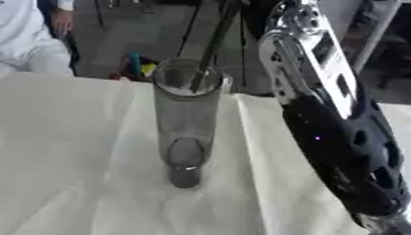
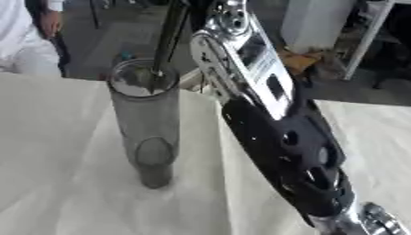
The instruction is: Arrange flowers into the vase.
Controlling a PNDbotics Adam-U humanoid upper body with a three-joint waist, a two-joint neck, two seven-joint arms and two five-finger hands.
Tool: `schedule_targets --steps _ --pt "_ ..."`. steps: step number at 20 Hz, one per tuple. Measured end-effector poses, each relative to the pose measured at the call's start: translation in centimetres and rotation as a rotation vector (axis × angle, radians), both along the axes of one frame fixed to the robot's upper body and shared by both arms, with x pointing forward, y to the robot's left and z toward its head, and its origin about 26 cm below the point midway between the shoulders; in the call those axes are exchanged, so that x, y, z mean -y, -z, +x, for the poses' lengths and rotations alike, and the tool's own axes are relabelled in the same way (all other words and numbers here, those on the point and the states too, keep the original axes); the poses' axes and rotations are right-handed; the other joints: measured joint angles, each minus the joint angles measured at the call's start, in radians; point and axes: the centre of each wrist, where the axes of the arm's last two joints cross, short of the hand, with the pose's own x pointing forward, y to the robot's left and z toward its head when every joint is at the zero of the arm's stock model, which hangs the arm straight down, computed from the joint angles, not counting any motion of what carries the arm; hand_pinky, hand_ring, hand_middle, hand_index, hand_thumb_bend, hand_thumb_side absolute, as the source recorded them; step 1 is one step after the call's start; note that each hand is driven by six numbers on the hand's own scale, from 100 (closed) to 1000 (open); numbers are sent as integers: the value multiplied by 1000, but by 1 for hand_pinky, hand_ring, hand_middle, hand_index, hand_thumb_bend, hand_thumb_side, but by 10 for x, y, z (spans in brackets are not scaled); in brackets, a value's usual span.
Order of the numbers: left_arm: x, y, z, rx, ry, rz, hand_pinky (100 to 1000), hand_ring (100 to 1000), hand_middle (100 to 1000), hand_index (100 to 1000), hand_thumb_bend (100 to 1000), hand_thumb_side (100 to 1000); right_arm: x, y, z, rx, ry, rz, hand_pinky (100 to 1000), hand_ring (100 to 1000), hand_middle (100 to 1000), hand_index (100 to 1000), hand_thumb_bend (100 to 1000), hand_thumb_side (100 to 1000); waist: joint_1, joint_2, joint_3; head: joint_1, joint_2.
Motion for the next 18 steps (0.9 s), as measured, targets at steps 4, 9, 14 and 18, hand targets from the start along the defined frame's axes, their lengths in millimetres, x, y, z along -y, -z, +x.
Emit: schedule_targets --steps 4,9,14,18 --pt "0 0 0 1 -1 1 756 830 849 936 100 970 1 0 2 -2 13 -2 100 100 100 100 100 423 -2 8 2 -6 -8" --pt "0 0 0 1 -4 3 756 829 849 936 100 970 1 2 6 -8 34 -12 100 100 100 100 100 425 -3 17 2 -10 -15" --pt "0 -1 0 4 -5 5 756 828 849 936 100 971 2 4 12 -13 61 -26 100 100 100 100 100 426 -8 25 7 -17 -22" --pt "0 -1 0 5 -5 5 757 828 849 936 100 971 3 5 17 -16 77 -31 100 100 100 100 100 428 -9 33 8 -19 -27"
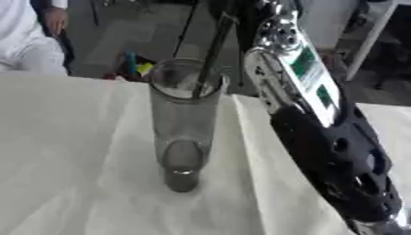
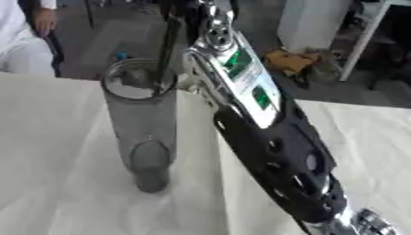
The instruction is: Arrange flowers into the vase.
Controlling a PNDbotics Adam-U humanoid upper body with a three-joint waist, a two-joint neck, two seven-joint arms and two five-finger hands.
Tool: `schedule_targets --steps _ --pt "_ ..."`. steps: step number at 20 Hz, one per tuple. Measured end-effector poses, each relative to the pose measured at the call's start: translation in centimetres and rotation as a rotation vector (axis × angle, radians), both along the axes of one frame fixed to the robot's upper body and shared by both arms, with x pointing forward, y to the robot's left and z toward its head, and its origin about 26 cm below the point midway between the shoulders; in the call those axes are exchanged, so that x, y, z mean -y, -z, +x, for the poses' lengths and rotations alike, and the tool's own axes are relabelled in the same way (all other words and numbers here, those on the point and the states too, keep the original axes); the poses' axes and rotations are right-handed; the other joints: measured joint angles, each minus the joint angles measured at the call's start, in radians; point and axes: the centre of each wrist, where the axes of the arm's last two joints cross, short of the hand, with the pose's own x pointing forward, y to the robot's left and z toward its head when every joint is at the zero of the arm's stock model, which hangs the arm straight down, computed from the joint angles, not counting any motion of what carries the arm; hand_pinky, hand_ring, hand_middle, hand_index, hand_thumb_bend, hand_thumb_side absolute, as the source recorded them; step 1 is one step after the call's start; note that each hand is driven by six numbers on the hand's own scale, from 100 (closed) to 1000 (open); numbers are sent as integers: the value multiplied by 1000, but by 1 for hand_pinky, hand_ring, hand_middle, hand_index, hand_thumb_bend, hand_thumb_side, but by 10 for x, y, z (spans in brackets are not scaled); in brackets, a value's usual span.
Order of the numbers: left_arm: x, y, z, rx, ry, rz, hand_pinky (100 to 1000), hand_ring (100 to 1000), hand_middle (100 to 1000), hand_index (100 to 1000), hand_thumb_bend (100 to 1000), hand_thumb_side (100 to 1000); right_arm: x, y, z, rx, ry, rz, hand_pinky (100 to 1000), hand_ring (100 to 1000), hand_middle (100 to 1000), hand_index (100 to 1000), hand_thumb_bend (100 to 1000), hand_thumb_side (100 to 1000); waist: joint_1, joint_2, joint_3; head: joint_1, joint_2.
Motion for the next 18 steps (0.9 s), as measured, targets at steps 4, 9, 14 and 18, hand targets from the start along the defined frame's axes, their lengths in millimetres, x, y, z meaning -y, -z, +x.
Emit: schedule_targets --steps 4,9,14,18 --pt "0 0 0 1 0 1 757 828 849 936 100 971 0 0 3 5 5 -2 100 100 100 100 100 429 -5 5 0 -2 -8" --pt "0 -1 0 6 1 5 757 827 846 936 100 971 1 2 8 2 8 -4 100 100 100 100 100 446 -5 12 5 -3 -17" --pt "0 -1 0 7 1 7 757 827 844 937 100 970 1 2 12 10 14 0 100 100 100 100 100 560 -6 16 5 -5 -17" --pt "1 -2 0 8 1 7 757 827 843 936 100 970 2 3 14 39 20 -1 100 100 100 100 100 609 -6 17 4 -4 -17"
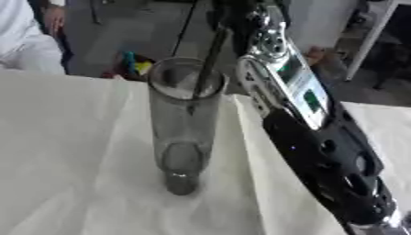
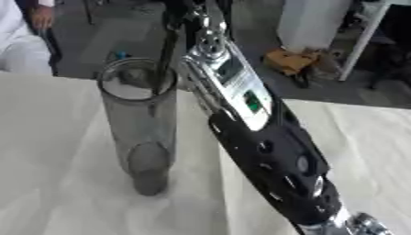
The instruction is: Arrange flowers into the vase.
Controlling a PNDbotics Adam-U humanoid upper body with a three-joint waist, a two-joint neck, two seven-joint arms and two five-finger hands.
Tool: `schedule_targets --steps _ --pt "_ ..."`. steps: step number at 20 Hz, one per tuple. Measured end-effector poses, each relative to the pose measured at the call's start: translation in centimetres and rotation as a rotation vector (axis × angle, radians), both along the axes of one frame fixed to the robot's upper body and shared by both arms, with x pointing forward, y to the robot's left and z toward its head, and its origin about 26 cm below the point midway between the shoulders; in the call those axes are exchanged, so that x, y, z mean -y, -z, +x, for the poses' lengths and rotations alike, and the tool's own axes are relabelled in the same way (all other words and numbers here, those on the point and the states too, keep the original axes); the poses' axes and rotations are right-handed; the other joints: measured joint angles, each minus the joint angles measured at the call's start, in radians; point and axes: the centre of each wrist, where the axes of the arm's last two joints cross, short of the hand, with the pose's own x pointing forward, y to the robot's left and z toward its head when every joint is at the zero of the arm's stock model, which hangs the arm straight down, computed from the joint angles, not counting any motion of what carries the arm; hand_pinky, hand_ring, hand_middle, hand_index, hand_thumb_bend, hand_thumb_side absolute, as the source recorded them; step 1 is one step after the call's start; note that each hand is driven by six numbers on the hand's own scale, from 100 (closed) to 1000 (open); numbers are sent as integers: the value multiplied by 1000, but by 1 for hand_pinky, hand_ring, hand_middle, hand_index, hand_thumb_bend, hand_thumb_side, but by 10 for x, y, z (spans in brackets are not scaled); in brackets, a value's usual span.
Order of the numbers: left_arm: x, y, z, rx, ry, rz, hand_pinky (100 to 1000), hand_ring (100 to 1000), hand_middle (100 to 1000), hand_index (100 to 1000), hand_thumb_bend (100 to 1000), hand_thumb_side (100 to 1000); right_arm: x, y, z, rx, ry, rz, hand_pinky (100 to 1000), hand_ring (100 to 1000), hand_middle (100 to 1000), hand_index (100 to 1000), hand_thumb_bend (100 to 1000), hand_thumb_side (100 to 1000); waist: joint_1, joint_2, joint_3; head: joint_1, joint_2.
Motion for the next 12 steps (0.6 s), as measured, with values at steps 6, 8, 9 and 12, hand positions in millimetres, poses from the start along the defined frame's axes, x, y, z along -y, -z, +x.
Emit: schedule_targets --steps 6,8,9,12 --pt "0 0 0 0 0 0 758 826 840 936 100 969 1 2 4 60 11 -23 100 100 100 100 100 687 0 1 0 0 -1" --pt "0 0 0 0 0 0 758 826 840 936 100 969 2 3 6 81 21 -39 100 100 100 100 100 701 0 1 0 1 -1" --pt "0 0 0 0 0 0 758 826 839 936 100 969 2 3 7 91 26 -48 100 100 100 100 100 710 0 1 0 2 -3" --pt "0 0 0 0 0 0 758 826 838 936 100 968 3 6 10 122 54 -77 100 100 100 120 100 753 0 1 0 4 -5"
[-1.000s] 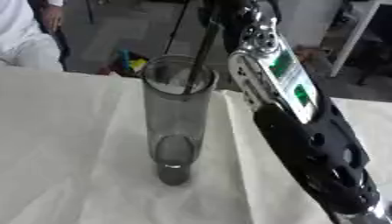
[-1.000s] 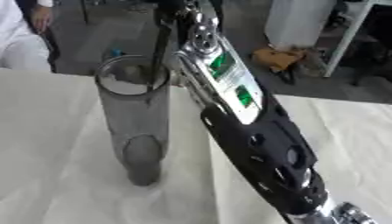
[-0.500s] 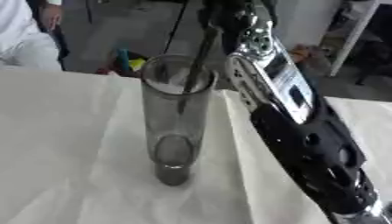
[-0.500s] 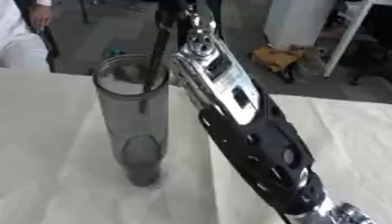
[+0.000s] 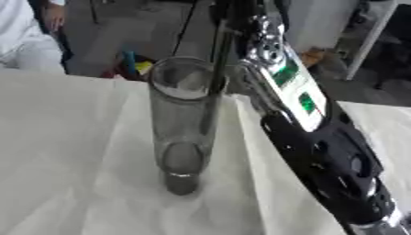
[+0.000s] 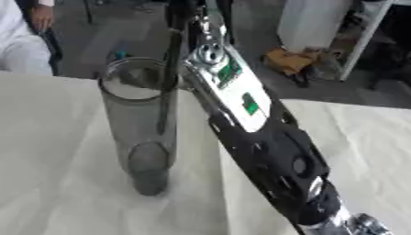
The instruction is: Arrange flowers into the vase.
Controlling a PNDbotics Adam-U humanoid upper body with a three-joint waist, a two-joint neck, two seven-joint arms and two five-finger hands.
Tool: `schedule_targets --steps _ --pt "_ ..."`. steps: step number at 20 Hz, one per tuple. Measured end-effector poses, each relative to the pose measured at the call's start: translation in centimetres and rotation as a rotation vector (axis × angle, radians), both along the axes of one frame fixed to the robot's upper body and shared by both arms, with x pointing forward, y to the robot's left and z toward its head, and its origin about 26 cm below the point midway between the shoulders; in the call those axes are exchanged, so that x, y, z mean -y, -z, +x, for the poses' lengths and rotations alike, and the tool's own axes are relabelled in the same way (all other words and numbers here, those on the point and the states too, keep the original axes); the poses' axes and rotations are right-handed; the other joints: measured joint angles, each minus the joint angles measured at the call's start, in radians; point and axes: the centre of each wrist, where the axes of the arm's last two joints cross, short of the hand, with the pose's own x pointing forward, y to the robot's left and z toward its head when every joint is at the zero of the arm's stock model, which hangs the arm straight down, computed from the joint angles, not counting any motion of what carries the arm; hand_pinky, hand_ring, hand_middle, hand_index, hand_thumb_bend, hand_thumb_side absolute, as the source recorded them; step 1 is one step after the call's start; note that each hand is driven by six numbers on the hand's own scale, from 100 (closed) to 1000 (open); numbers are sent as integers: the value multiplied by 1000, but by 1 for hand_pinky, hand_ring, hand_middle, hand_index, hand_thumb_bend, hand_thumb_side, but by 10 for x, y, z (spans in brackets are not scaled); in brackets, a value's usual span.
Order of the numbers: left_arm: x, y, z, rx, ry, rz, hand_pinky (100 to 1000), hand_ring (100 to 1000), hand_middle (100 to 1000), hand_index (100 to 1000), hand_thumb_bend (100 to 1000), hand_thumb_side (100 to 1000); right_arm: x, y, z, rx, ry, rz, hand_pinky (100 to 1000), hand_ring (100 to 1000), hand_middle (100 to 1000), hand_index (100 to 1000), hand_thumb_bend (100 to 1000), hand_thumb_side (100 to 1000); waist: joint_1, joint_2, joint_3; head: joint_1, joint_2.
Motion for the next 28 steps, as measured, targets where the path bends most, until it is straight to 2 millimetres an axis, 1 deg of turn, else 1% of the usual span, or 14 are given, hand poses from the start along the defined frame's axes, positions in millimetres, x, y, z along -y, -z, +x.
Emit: schedule_targets --steps 5,8,10,11,12,14,16,17,21,27,28 --pt "0 0 0 0 0 0 758 825 836 936 100 968 2 1 2 80 56 -27 100 100 100 137 131 779 0 0 0 3 -3" --pt "0 0 0 0 1 -2 758 825 835 936 100 967 4 1 3 133 107 -39 100 133 101 156 137 787 0 1 0 4 -3" --pt "1 1 0 -1 3 -6 758 825 834 936 100 967 5 4 5 161 142 -53 107 164 131 175 137 797 0 1 0 5 -3" --pt "1 1 0 -1 3 -7 758 825 834 936 100 967 5 4 5 172 158 -59 107 164 131 175 137 797 0 2 0 5 -3" --pt "1 1 0 -1 3 -7 758 825 834 936 100 966 6 4 6 181 172 -66 112 176 148 191 154 820 0 2 -1 6 -3" --pt "1 1 0 -1 3 -7 758 825 834 936 100 966 7 5 6 193 197 -82 115 182 156 201 158 833 0 2 -2 9 -3" --pt "1 1 0 -1 3 -7 759 825 835 936 100 965 9 7 7 192 224 -104 114 186 162 214 161 856 0 2 -5 12 -3" --pt "1 1 0 -2 3 -7 759 824 835 936 100 964 9 7 7 189 237 -115 114 186 163 218 138 867 0 2 -6 14 -3" --pt "1 1 0 -2 3 -8 759 824 836 936 100 963 10 7 7 138 274 -145 114 194 176 245 100 897 0 2 -7 17 -3" --pt "0 3 0 -7 1 -8 759 824 836 936 100 961 13 11 8 28 316 -221 113 192 182 264 100 899 0 2 -13 23 -1" --pt "0 3 0 -9 0 -8 759 824 836 936 100 961 14 12 7 8 320 -238 116 195 183 266 100 888 0 2 -14 24 1"
